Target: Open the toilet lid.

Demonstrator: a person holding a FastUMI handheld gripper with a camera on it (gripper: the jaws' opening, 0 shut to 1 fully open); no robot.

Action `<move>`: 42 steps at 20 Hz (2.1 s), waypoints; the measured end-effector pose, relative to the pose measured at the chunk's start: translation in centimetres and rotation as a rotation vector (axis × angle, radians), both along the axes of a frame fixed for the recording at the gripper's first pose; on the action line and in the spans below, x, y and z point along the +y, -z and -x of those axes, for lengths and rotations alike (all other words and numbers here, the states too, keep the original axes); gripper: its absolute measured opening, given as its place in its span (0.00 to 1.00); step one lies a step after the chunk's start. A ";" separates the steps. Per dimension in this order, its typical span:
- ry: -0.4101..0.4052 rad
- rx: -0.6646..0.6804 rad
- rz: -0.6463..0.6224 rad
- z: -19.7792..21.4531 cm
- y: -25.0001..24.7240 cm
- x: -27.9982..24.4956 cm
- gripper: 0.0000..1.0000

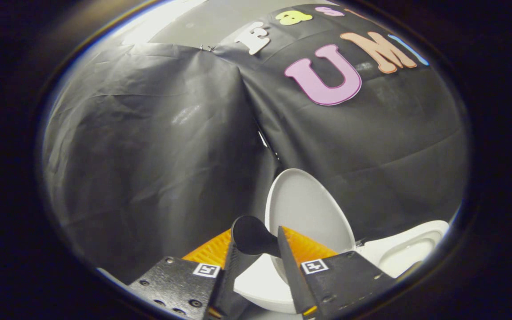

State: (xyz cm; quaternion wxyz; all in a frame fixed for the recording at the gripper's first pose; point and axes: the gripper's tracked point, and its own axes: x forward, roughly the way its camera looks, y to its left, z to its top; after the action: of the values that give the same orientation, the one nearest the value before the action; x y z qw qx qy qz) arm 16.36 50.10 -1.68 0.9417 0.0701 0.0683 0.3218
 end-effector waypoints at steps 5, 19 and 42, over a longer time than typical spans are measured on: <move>-0.002 -0.066 -0.017 1.6 -2.7 -1.0 0.58; 0.175 -0.185 0.020 1.4 -10.8 -12.1 0.58; 0.625 -0.313 0.154 6.6 -17.3 -47.8 0.58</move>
State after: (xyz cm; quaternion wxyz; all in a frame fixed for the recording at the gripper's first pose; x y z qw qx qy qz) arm 9.76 2.33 15.62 0.9962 -0.0337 -0.0777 0.0192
